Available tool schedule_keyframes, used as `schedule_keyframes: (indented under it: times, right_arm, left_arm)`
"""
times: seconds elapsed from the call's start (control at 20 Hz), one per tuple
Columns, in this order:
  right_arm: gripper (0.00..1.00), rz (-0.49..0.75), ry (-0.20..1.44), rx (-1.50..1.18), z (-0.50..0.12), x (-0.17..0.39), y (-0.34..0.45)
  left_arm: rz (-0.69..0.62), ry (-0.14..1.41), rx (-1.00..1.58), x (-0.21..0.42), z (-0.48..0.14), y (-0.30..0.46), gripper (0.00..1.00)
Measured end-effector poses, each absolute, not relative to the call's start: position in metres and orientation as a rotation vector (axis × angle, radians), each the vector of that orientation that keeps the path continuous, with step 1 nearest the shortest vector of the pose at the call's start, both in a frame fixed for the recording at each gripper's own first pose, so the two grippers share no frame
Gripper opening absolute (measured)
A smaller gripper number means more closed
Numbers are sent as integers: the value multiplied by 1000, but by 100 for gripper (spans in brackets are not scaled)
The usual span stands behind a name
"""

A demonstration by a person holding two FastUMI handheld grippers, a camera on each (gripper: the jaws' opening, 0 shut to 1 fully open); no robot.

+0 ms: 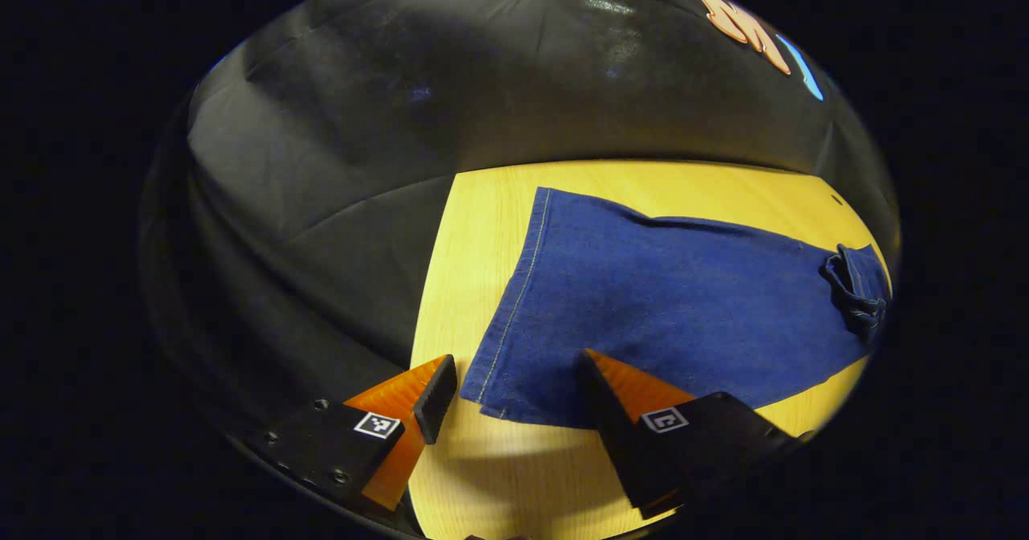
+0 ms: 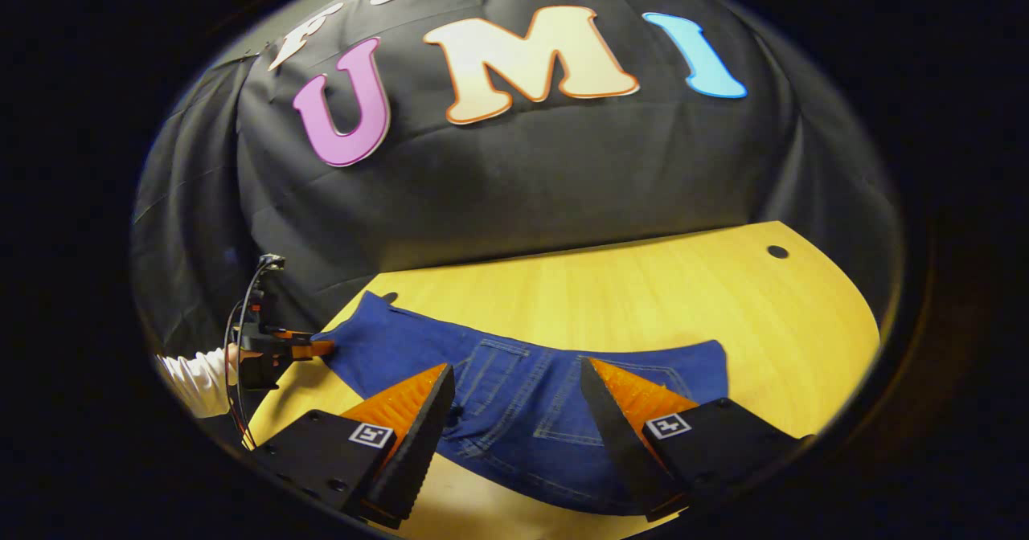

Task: Grasp the waist and the cuffs of the jeans and fold them to make the two legs overlap; first hold the waist and fold one-third of the jeans toward the cuffs, then hold the cuffs and fold the remaining one-third in the same direction to finish folding.

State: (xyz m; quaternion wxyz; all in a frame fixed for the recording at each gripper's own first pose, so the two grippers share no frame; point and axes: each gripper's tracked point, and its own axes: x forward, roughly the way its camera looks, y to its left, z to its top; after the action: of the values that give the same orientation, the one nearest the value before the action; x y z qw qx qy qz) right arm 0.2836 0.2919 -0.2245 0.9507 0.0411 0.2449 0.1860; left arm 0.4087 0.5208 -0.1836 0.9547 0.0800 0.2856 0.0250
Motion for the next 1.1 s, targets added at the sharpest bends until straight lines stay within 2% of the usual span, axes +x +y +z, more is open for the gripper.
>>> schedule_keyframes:
  times: [0.05,0.1,0.15,0.2,0.25,0.3,0.35,0.4,0.45,0.55,0.65,0.75,0.85,0.9,0.95,1.1]
  right_arm:
    - [98,351,506,80,-226,282,281]
    - [98,330,512,80,-228,279,271]
    - [93,312,518,81,-228,275,263]
    - [93,298,526,84,-229,271,257]
    - [98,286,534,86,-230,266,251]
    - [93,279,539,86,-231,262,248]
    - [98,274,540,82,-230,258,245]
    - [93,270,539,79,-230,254,243]
    - [98,271,542,80,-229,253,243]
    - [98,275,546,85,-229,250,243]
    - [98,277,544,86,-228,248,242]
    - [98,277,540,88,-226,248,238]
    - [98,274,533,89,-222,250,234]
    - [93,273,527,91,-220,249,230]
    - [98,274,525,98,-217,249,227]
    - [98,279,513,119,-210,251,217]
  left_arm:
    - [38,583,158,407,-183,519,86]
    - [20,573,145,410,-183,516,86]
    - [6,582,134,408,-186,514,82]
    - [-6,570,115,407,-184,512,77]
    - [-6,570,102,409,-185,511,69]
    - [-12,567,94,409,-186,509,65]
    - [-29,567,86,409,-185,504,60]
    - [-49,576,83,408,-187,497,48]
    - [-59,580,85,405,-187,492,36]
    - [-64,599,105,407,-188,491,16]
    - [-45,602,125,409,-185,492,6]
    - [-28,583,120,410,-176,489,0]
    - [-55,532,80,410,-153,470,0]
    - [-61,521,62,410,-143,459,0]
    - [-66,509,56,410,-132,449,2]
    - [-95,459,66,409,-100,407,0]
